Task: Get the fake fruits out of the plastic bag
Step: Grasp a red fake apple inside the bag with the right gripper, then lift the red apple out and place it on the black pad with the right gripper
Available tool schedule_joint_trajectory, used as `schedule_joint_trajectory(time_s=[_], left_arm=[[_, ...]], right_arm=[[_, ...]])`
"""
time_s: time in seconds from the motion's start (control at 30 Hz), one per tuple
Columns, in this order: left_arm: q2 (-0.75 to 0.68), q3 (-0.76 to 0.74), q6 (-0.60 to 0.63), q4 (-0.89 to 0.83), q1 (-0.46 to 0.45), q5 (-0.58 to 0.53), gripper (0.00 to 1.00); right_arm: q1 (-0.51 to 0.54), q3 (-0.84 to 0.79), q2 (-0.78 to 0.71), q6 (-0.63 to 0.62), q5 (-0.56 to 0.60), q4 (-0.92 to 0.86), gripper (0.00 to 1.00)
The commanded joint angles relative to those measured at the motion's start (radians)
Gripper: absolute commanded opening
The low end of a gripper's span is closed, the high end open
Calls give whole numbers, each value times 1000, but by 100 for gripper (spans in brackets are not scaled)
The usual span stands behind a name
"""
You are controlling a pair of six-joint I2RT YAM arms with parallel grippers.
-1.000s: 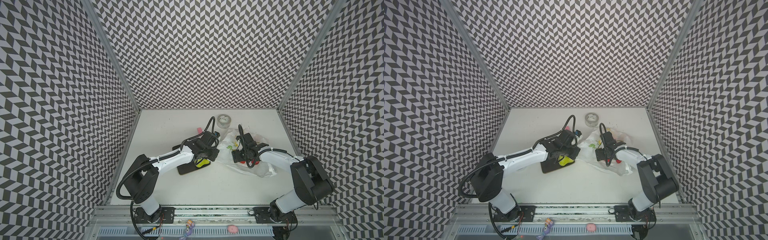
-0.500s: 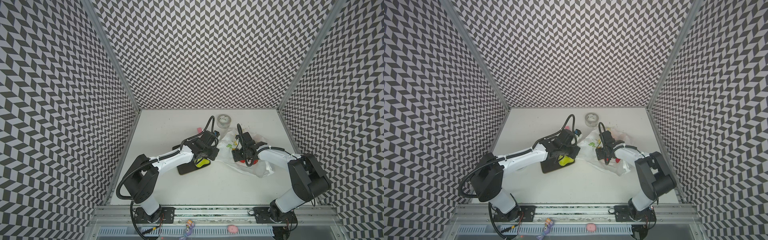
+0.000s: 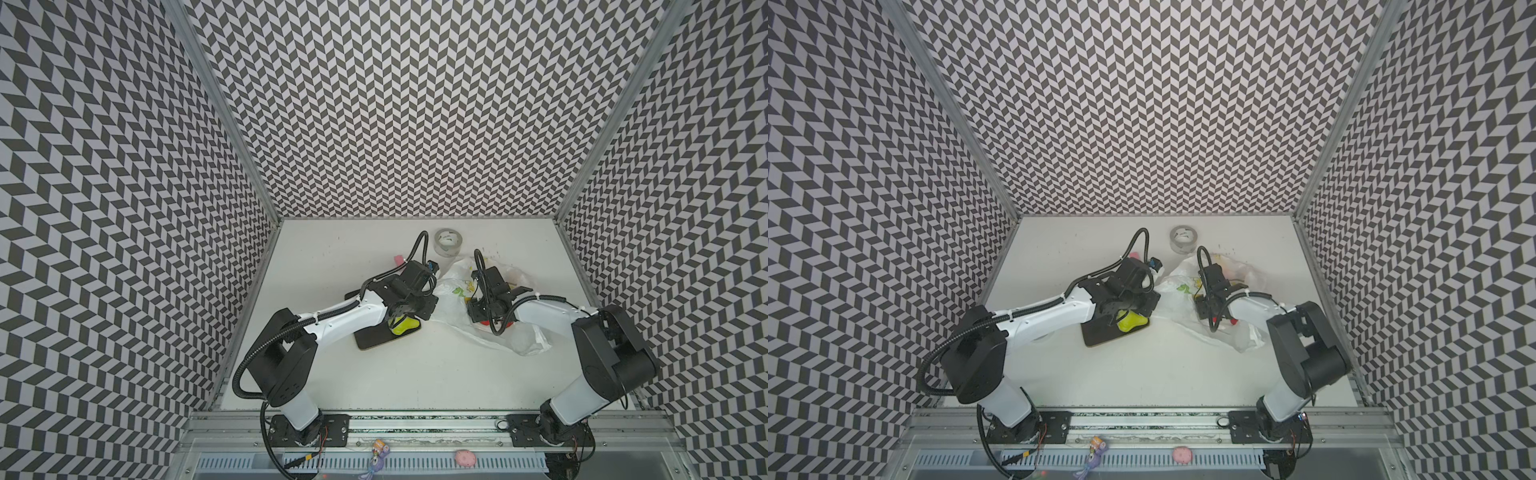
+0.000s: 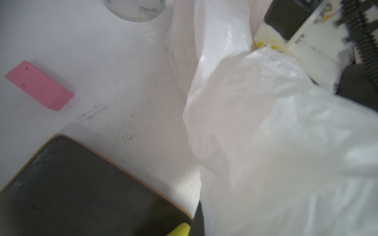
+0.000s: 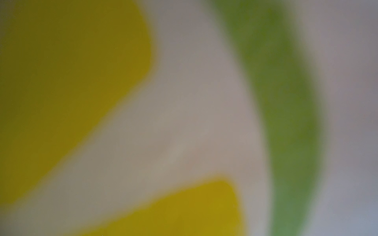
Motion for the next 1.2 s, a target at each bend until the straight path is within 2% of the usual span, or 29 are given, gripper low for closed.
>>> schedule_joint_trajectory(time_s=[0.0, 0.33, 0.6, 0.63, 0.8, 0.9, 1.0, 1.13, 1.17], left_arm=[[27, 24, -19, 42, 9, 10, 0], [111, 80, -31, 83, 10, 51, 0], [150, 118, -34, 107, 14, 61, 0], [144, 116, -34, 112, 15, 60, 2], [67, 77, -35, 150, 22, 76, 34], [6, 55, -28, 160, 28, 101, 60], [-60, 30, -14, 162, 30, 128, 79], [-173, -26, -4, 178, 39, 171, 98], [-206, -43, -10, 181, 48, 187, 100]], right_arm=[[5, -6, -118, 11, 0, -3, 45], [5, 9, -371, 106, -56, -109, 41], [5, 80, -518, 125, -76, -173, 41], [5, 89, -532, 124, -84, -175, 41], [4, 156, -564, 123, -123, -191, 40], [5, 217, -554, 117, -146, -200, 40], [6, 275, -540, 109, -162, -190, 40], [8, 358, -494, 86, -207, -182, 40], [11, 378, -476, 80, -218, -181, 40]])
